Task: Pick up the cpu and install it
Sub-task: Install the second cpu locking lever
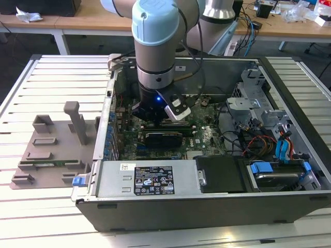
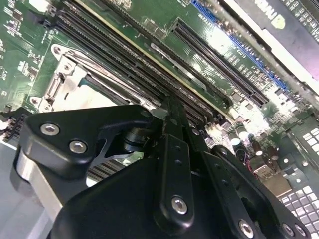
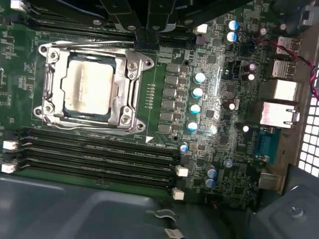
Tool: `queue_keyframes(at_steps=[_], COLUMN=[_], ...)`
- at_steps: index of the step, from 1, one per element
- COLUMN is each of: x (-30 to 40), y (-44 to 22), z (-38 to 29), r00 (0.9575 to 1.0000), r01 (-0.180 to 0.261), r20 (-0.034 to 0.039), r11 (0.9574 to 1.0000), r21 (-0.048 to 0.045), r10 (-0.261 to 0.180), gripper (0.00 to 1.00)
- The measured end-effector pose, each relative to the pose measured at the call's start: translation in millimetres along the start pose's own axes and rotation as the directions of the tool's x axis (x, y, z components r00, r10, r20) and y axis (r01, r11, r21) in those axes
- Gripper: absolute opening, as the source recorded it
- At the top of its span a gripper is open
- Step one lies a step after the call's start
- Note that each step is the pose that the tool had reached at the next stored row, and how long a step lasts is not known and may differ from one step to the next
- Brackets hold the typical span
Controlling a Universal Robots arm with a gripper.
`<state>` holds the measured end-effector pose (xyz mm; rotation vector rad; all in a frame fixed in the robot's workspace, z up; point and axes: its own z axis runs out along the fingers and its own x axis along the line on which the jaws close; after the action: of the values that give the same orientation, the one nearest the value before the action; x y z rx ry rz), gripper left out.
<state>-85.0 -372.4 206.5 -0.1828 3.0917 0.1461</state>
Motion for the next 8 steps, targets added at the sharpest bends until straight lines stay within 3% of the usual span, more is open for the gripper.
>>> queue_keyframes(at_steps=[6,8], x=[1.2,0.7], y=[4.5,9.0], z=[2.8,6.5], r00=[0.9999,0.9996], r01=[0.016,0.029], r20=[-0.0013,-0.0017], r11=[0.9999,0.9995], r21=[-0.0058,-0.0076], r10=[-0.016,-0.029], gripper=[0.11,0.11])
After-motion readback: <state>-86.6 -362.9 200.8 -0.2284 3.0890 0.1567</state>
